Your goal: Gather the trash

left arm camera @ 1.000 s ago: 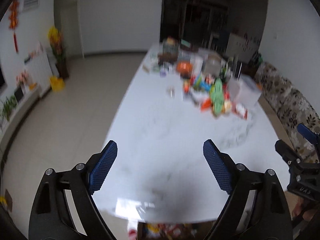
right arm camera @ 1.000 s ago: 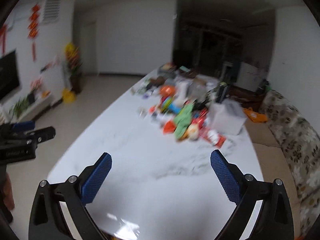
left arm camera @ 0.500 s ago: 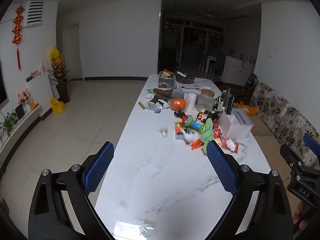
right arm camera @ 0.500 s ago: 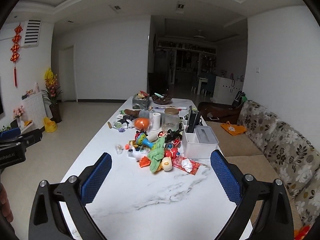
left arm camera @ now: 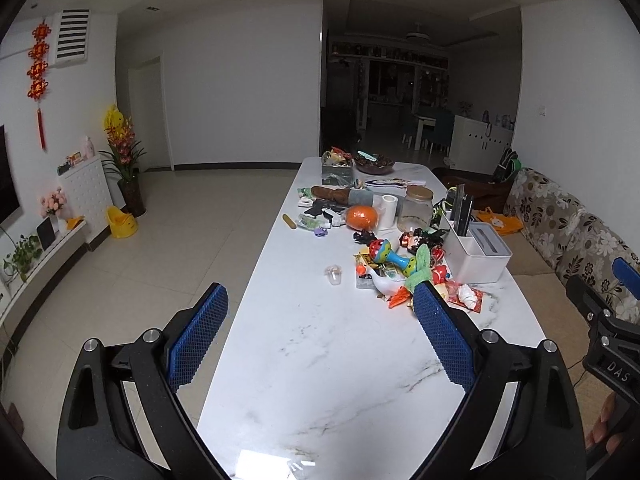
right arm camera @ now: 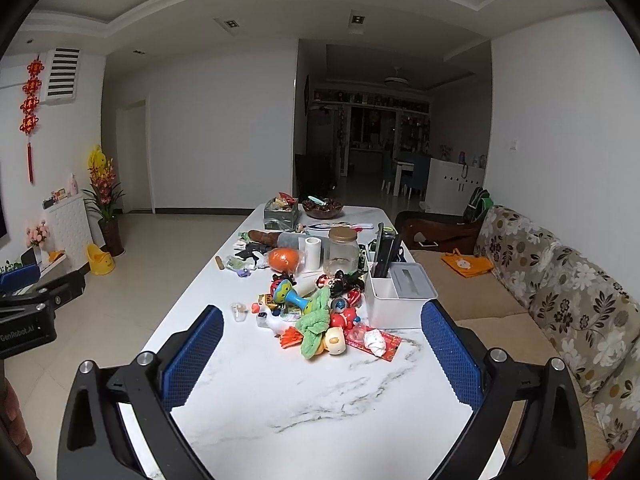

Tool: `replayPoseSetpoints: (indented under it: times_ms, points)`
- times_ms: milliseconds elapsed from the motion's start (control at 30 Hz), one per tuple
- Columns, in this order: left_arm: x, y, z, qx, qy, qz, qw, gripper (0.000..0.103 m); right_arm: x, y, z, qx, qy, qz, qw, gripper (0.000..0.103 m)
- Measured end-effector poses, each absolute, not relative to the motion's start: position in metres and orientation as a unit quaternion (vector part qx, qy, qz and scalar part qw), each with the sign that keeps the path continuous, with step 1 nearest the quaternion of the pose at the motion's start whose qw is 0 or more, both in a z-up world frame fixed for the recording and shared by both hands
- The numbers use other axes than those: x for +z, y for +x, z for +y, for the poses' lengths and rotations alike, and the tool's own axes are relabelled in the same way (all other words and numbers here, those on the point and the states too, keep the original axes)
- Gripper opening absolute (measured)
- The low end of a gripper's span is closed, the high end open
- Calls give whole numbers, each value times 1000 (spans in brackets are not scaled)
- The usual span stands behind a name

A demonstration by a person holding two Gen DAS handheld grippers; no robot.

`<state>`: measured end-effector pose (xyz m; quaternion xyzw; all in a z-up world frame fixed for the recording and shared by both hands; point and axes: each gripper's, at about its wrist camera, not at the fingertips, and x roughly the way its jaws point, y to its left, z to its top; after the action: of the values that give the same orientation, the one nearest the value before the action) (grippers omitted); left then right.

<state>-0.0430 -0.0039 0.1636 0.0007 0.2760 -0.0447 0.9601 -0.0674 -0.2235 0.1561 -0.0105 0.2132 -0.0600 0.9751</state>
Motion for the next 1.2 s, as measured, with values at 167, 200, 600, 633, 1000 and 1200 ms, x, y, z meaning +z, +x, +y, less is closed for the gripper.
replayPoseSetpoints:
  times_ms: [167,200,600,633,1000,1200]
  points:
    - [162,-40,-3,-44,0,280,959,91,157,-67,-223,-64,-14,213,975,98]
    - [162,-40,-2,-45,0,281,959,91,156,-67,-222,-64,-13,213,975,98]
    - [162,-39,-2,-46,3,285,957,91,156,-68,-218,-69,-21,214,974,98]
    - [162,-39,-2,-46,4,286,957,91,156,-69,-218,-69,-21,214,974,98]
    - [164,-40,-2,-44,10,285,957,91,155,-68,-218,-70,-17,217,973,98]
    - [165,-38,-2,-50,14,288,956,91,155,-69,-218,-71,-15,219,973,98]
